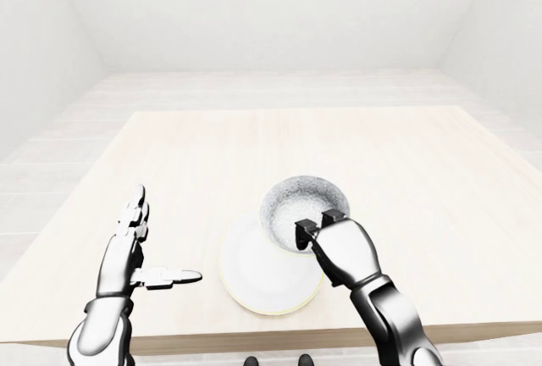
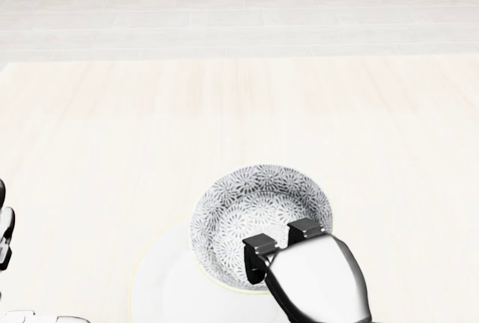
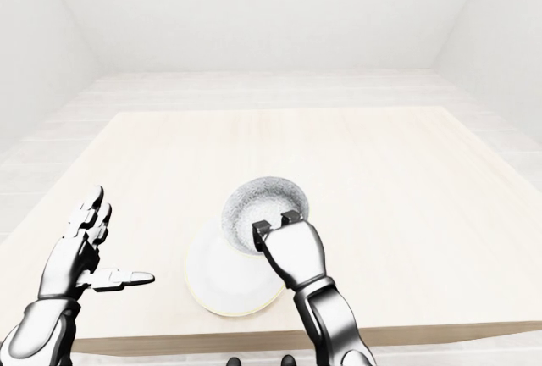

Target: Put the bowl on the plate.

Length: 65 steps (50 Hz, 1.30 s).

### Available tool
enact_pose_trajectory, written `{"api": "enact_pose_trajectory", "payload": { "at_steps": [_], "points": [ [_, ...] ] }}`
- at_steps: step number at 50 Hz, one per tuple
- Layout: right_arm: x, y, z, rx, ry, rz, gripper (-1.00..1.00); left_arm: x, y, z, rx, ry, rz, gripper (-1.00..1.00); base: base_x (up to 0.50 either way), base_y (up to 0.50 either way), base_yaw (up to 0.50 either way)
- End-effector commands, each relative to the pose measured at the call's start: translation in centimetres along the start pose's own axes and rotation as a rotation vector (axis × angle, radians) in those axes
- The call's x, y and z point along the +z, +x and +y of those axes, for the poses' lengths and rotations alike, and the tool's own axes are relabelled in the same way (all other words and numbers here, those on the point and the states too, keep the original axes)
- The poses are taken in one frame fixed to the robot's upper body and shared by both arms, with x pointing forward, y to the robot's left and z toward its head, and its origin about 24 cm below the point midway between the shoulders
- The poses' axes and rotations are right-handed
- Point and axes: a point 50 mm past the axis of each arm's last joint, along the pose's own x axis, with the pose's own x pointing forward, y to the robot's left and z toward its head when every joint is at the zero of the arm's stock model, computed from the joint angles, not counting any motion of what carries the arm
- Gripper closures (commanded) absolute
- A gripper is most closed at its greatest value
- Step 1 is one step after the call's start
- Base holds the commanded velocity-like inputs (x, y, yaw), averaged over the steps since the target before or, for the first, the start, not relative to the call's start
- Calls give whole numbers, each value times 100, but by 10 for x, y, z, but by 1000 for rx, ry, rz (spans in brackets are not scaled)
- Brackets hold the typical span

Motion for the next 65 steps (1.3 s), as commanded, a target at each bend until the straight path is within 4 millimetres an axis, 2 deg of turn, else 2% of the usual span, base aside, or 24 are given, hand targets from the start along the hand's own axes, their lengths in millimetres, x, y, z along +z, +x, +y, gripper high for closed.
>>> {"api": "enact_pose_trajectory", "payload": {
  "at_steps": [1,12,35,53,65],
  "points": [
    [9,0,3,-27,-17,-35,67,-4,-1,-1,-1,-7,16,-100,0,0,0],
    [19,3,8,-11,-15,-79,67,-4,0,-1,0,-7,18,-100,0,0,0],
    [34,23,15,-11,-3,-148,67,-3,-1,5,9,-13,8,-100,0,0,0],
    [36,31,23,-7,-3,-153,66,-7,-6,7,15,-20,26,-100,0,0,0],
    [33,27,29,5,0,-146,66,-7,-7,8,19,-17,27,-100,0,0,0]
  ]
}}
